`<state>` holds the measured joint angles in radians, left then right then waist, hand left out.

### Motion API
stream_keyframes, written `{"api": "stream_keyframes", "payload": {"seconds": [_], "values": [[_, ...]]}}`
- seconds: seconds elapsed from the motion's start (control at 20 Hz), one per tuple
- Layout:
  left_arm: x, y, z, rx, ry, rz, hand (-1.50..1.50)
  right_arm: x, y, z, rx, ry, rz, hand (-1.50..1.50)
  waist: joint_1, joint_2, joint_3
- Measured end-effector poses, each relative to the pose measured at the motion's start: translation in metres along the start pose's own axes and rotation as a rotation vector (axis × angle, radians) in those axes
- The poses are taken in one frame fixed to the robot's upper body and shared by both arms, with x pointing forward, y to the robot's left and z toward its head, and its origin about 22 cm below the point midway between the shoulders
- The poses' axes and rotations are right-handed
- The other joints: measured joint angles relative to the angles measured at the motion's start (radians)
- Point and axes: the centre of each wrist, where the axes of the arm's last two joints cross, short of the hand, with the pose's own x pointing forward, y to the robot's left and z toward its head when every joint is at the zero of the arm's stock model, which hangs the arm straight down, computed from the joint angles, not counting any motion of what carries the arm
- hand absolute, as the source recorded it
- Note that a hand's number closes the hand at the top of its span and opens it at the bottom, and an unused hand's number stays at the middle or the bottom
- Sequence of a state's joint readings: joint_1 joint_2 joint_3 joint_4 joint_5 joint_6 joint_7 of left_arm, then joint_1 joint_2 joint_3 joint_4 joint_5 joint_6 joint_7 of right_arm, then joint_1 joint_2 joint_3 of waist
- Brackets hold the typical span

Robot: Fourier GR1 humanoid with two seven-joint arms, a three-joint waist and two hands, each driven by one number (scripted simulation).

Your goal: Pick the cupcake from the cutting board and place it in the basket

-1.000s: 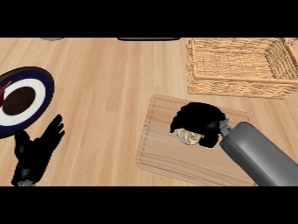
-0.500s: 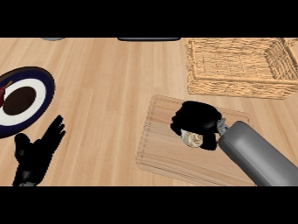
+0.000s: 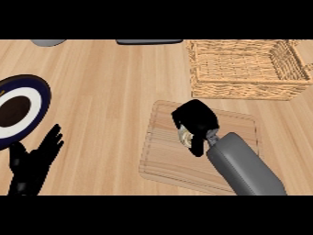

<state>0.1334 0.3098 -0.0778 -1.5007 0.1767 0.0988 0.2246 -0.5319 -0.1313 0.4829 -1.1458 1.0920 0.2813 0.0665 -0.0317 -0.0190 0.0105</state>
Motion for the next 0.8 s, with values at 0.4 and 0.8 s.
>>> {"api": "stream_keyframes", "payload": {"seconds": [0.4,0.8], "values": [[0.003,-0.004,-0.001,-0.015,-0.008,0.001,0.00,0.025,-0.048,0.017,-0.424,0.274,-0.484,1.50,0.020,0.004,0.003],[0.004,-0.006,-0.004,-0.020,0.006,0.000,0.00,0.069,-0.139,0.059,-0.811,0.344,-0.755,1.50,0.025,0.001,0.000]]}}
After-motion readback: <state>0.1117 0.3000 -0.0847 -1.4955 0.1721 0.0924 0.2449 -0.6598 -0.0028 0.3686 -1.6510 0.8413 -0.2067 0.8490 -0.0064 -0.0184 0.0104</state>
